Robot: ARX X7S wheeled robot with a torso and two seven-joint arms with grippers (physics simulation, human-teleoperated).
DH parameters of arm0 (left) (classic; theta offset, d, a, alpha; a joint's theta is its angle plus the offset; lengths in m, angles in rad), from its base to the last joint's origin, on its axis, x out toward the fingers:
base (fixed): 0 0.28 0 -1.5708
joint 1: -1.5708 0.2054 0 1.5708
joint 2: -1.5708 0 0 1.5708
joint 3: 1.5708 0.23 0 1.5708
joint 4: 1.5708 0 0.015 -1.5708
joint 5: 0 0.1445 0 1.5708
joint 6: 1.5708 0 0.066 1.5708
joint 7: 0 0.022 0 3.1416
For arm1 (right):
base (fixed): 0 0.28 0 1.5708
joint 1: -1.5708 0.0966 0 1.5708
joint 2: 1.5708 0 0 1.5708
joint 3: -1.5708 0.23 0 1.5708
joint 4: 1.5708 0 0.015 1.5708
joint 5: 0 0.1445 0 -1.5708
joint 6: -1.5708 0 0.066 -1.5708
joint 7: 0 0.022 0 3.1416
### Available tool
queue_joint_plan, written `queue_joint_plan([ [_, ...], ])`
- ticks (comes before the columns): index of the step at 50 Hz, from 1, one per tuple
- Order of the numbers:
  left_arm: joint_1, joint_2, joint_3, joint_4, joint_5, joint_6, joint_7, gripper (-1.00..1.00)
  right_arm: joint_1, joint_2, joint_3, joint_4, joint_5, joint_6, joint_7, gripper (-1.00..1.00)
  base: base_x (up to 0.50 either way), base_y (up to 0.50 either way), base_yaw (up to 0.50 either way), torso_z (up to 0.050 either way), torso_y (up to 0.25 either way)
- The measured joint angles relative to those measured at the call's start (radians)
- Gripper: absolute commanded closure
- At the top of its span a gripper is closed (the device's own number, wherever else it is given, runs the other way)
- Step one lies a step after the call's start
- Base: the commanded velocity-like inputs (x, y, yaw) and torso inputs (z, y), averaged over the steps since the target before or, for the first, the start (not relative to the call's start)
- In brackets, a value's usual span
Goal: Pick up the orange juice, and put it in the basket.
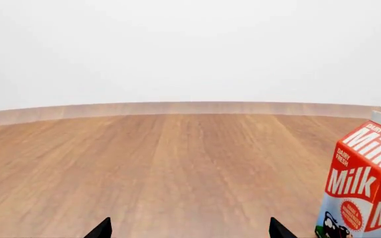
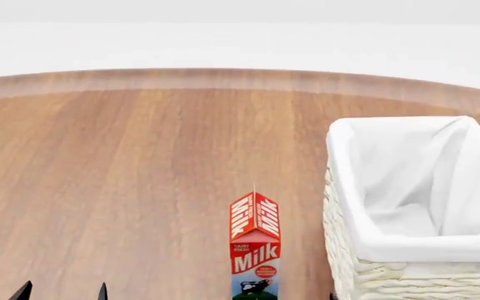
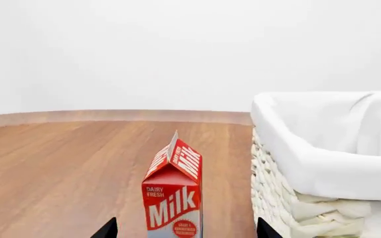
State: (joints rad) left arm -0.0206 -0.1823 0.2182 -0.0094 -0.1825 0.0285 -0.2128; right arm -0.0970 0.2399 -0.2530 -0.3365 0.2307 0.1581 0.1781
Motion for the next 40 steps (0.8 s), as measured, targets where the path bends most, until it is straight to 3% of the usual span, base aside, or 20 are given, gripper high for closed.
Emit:
queue_joint_plan([
  [40, -0.004, -0.015, 0.020, -0.002, -0.016, 0.005, -0.018, -1.00, -0.067, -0.012, -0.169, 0.123, -0.086, -0.105, -0.031, -1.00, 0.00, 0.00, 0.00, 0.000, 0.000],
])
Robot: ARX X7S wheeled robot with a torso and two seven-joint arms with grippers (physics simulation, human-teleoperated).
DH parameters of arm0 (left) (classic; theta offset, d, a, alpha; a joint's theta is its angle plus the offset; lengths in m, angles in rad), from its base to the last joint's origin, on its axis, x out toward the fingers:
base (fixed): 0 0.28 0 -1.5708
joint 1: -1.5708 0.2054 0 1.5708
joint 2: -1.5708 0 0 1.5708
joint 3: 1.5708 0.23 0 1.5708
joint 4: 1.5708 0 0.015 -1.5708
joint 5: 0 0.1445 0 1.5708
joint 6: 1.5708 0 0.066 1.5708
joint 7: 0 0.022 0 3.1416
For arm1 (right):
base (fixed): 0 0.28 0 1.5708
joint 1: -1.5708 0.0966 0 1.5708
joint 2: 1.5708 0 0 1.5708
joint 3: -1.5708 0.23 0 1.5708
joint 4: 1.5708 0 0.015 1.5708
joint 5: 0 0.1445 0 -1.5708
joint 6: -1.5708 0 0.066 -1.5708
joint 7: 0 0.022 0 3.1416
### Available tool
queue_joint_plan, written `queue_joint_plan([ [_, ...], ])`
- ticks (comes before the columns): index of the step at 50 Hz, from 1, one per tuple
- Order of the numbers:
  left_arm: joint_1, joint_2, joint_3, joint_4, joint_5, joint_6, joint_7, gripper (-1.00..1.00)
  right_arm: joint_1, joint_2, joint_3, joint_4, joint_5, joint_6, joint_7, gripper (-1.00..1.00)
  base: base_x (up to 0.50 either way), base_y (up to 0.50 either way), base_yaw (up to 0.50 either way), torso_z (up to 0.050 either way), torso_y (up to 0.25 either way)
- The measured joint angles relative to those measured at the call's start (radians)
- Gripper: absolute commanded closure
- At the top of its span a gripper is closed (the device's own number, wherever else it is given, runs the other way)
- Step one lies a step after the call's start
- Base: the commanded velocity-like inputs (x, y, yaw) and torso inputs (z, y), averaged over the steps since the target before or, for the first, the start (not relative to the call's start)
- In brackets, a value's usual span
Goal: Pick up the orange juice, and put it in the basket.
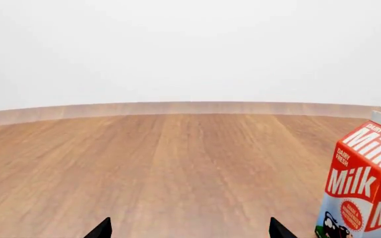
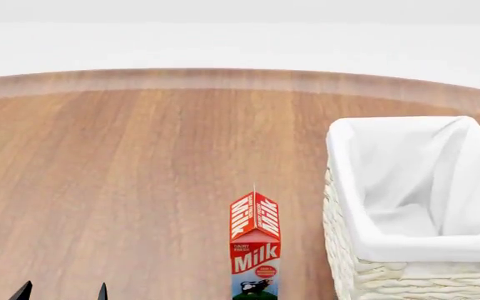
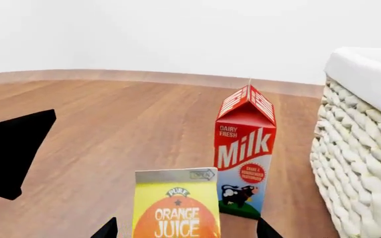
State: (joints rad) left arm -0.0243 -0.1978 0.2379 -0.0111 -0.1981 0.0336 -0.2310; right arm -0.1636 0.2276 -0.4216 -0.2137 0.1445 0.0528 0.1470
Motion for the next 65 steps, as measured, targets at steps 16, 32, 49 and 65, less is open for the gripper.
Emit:
queue_joint_plan([
  [16, -0.001, -0.006, 0.007, -0.001, -0.006, 0.002, -0.007, -1.00, 0.025, -0.014, -0.016, 0.051, 0.008, -0.020, 0.002, -1.00, 0.00, 0.00, 0.00, 0.000, 0.000],
  [32, -0.003, -0.011, 0.014, -0.001, -0.011, 0.004, -0.013, -1.00, 0.049, -0.024, -0.026, 0.106, 0.021, -0.042, 0.005, -1.00, 0.00, 0.00, 0.00, 0.000, 0.000],
  [49, -0.004, -0.017, 0.021, -0.002, -0.017, 0.006, -0.020, -1.00, 0.067, -0.033, -0.036, 0.154, 0.030, -0.064, 0.008, -1.00, 0.00, 0.00, 0.00, 0.000, 0.000],
  [65, -0.006, -0.022, 0.028, -0.003, -0.022, 0.008, -0.025, -1.00, 0.084, -0.038, -0.045, 0.191, 0.036, -0.079, 0.011, -1.00, 0.00, 0.00, 0.00, 0.000, 0.000],
])
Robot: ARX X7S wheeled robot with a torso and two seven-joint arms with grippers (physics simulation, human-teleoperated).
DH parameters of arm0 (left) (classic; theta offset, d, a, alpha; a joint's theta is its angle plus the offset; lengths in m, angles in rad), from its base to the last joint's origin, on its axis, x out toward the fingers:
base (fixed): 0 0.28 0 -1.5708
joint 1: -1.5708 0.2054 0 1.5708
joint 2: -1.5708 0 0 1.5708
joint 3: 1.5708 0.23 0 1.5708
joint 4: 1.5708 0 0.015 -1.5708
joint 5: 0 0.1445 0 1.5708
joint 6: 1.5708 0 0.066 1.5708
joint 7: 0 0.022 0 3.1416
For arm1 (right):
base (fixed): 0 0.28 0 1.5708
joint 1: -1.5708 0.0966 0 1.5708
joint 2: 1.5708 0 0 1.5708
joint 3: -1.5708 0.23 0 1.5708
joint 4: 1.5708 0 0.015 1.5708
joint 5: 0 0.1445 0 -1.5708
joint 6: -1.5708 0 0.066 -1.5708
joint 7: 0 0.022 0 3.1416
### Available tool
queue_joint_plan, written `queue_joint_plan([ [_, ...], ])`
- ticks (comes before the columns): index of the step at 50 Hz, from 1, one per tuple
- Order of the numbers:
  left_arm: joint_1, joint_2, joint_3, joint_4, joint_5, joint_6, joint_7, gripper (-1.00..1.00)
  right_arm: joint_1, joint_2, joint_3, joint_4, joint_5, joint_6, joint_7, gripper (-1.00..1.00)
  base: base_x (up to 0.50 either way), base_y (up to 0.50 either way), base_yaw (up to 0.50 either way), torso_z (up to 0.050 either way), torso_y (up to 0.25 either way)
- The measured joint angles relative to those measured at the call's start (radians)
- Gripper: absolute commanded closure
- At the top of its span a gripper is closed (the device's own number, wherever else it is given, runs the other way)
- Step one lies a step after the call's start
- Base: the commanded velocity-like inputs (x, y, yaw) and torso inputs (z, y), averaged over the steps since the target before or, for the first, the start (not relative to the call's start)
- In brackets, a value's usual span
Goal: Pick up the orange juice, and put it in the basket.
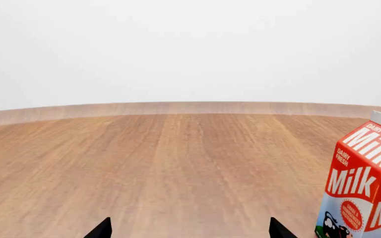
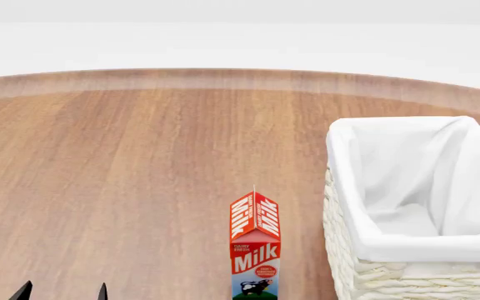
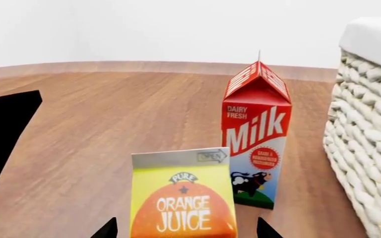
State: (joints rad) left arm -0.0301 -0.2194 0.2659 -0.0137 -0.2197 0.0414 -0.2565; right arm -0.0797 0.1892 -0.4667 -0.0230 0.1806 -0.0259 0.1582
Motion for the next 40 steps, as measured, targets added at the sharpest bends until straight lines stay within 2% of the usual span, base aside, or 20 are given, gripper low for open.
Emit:
queue_joint_plan([
  [40, -0.003, -0.012, 0.015, -0.001, -0.012, 0.005, -0.014, -1.00, 0.044, -0.011, -0.022, 0.083, 0.013, -0.028, 0.008, -1.00, 0.00, 0.00, 0.00, 0.000, 0.000],
])
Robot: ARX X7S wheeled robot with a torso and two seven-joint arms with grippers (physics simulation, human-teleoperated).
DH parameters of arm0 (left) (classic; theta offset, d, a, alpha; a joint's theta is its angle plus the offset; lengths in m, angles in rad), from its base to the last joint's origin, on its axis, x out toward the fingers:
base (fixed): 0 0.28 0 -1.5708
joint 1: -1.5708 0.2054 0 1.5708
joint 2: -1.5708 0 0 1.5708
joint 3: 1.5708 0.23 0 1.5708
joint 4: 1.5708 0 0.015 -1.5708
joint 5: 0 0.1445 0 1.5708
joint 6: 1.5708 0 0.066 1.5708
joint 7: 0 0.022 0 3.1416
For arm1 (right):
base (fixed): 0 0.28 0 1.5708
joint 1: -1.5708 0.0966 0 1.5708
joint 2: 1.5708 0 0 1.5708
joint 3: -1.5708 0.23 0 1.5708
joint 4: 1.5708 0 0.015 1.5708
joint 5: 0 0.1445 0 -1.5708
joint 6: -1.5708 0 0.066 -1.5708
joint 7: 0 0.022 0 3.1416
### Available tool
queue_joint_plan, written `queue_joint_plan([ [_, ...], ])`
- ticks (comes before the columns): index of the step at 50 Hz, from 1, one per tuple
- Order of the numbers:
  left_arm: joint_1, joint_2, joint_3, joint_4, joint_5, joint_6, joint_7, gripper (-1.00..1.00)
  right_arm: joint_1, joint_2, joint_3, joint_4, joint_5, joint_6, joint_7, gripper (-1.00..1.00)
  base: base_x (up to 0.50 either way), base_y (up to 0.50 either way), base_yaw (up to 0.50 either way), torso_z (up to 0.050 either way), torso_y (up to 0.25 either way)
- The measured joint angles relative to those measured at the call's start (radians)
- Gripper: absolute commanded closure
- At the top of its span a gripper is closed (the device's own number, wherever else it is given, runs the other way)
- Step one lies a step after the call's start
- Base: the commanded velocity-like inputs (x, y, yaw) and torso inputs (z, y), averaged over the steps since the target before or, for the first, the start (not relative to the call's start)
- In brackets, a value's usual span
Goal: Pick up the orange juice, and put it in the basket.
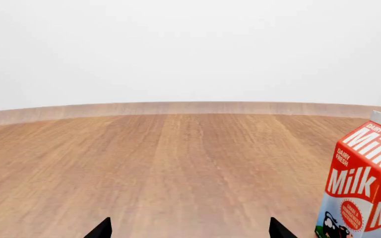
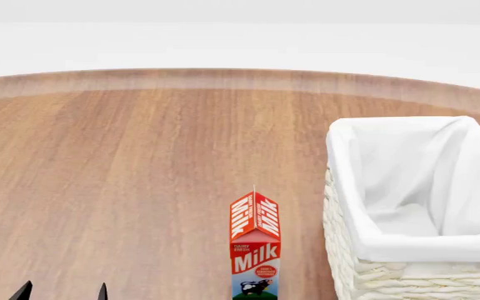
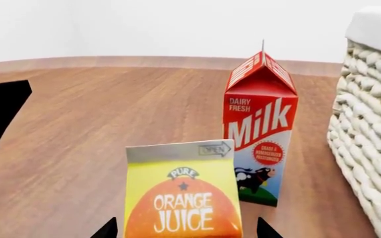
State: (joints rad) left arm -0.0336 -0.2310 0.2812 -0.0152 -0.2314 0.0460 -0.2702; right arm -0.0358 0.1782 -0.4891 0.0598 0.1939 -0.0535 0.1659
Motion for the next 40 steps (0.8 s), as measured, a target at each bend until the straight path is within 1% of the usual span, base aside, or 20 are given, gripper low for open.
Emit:
queue_joint_plan([
  [40, -0.004, -0.012, 0.016, -0.002, -0.012, 0.005, -0.014, -1.00, 0.022, -0.001, -0.027, 0.027, 0.014, -0.007, 0.011, -1.00, 0.00, 0.00, 0.00, 0.000, 0.000],
])
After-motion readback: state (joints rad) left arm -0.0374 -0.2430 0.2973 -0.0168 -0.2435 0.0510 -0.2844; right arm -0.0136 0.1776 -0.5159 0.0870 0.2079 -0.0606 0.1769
